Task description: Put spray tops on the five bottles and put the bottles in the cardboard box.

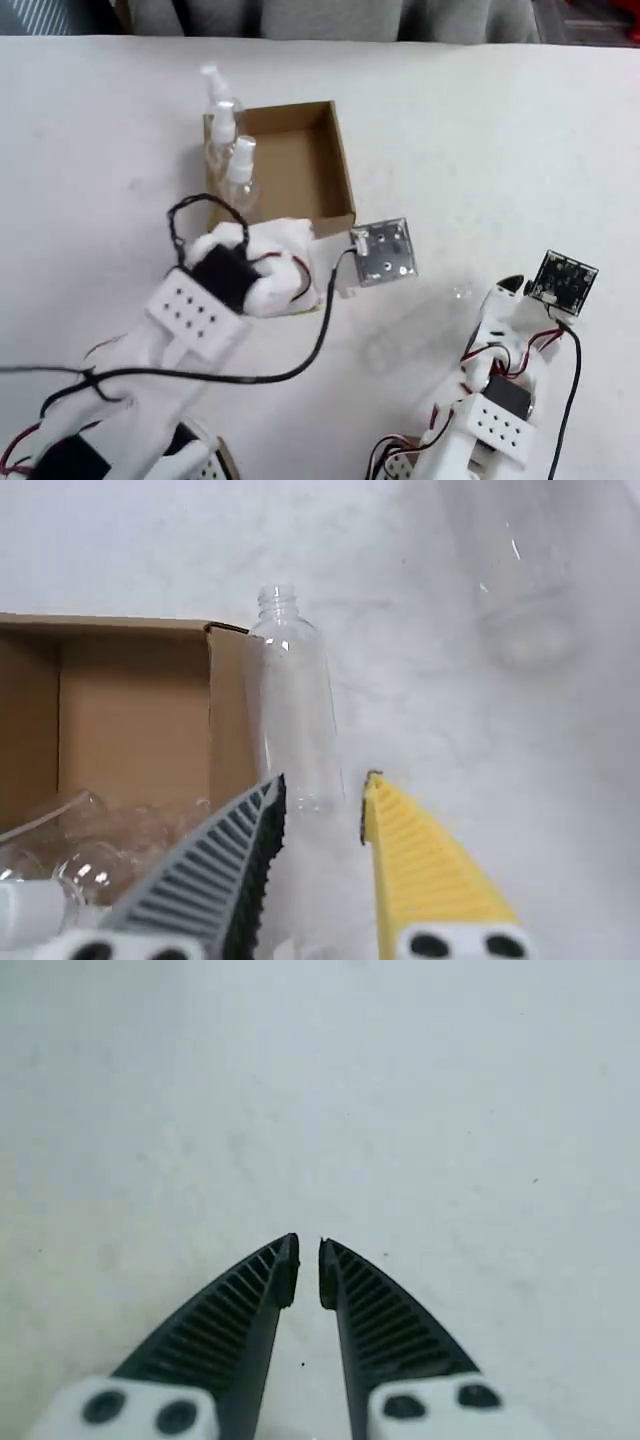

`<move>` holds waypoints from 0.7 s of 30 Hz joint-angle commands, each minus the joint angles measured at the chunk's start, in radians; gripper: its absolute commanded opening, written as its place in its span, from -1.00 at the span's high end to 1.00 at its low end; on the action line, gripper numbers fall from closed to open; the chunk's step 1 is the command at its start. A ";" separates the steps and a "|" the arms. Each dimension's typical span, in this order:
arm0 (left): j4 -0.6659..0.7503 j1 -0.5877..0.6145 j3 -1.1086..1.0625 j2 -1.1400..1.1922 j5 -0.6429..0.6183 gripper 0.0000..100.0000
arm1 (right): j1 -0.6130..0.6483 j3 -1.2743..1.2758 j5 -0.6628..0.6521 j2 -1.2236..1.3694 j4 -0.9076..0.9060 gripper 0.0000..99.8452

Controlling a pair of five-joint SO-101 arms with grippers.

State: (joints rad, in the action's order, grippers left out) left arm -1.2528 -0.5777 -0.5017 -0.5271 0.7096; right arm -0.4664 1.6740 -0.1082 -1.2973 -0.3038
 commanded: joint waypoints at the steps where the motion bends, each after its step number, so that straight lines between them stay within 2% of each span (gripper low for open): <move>1: 0.114 -0.008 -0.009 0.074 0.055 0.65 | -0.004 0.011 -0.011 -0.015 0.021 0.96; 5: 0.172 -0.008 0.000 0.174 0.051 0.54 | -0.004 0.011 -0.011 -0.015 0.021 0.96; 13: 0.368 0.048 0.000 0.315 0.052 0.54 | 0.019 0.012 -0.017 -0.015 0.019 0.96; 21: 0.480 0.062 0.002 0.438 0.057 0.53 | 0.028 0.012 -0.018 -0.015 0.019 0.96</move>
State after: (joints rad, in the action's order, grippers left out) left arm -0.8401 -0.5347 -0.5217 -0.1327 0.7541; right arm -0.4480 1.6740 -0.1143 -1.2973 -0.3038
